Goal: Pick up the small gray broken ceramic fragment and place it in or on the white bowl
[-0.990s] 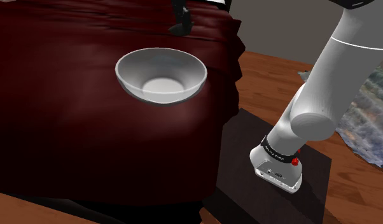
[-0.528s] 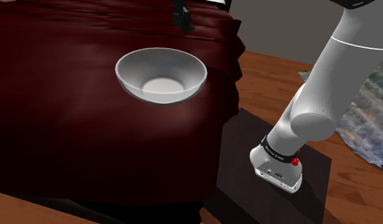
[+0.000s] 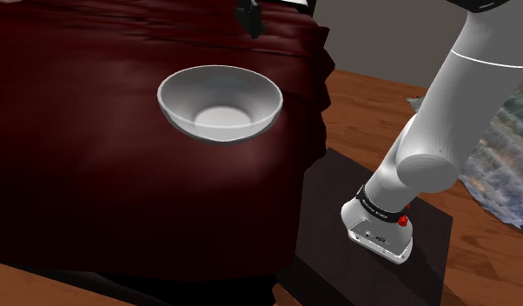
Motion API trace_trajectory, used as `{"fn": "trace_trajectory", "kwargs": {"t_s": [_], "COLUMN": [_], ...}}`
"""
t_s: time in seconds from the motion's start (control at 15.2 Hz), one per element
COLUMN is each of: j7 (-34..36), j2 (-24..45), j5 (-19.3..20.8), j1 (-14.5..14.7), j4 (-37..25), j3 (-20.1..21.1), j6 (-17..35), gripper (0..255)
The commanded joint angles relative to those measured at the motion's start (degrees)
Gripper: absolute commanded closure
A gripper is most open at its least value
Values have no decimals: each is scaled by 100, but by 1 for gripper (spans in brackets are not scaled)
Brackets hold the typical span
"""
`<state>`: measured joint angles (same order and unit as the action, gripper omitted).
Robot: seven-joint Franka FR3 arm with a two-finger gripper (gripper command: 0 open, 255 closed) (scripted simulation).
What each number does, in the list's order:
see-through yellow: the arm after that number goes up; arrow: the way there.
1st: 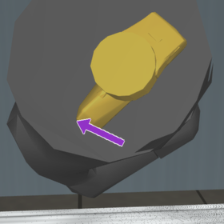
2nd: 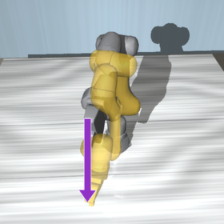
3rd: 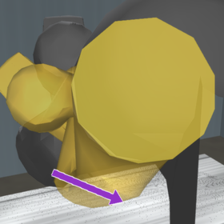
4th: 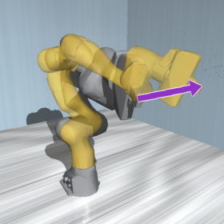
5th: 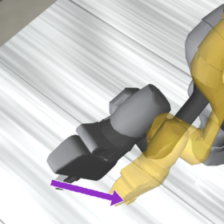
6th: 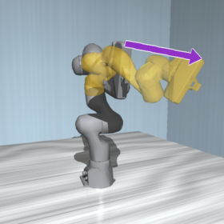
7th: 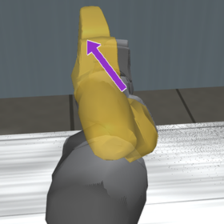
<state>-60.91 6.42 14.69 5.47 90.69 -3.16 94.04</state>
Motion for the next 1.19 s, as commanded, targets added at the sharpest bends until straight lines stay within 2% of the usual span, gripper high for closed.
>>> {"fn": "trace_trajectory", "kwargs": {"t_s": [0.0, 1.12], "j7": [-27, -376], "j2": [3, 478], "j5": [-2, 2], "j1": [7, 34], "j4": [-153, -2122], "j3": [4, 4], "j6": [-150, -1605], "gripper": [255, 255]}}
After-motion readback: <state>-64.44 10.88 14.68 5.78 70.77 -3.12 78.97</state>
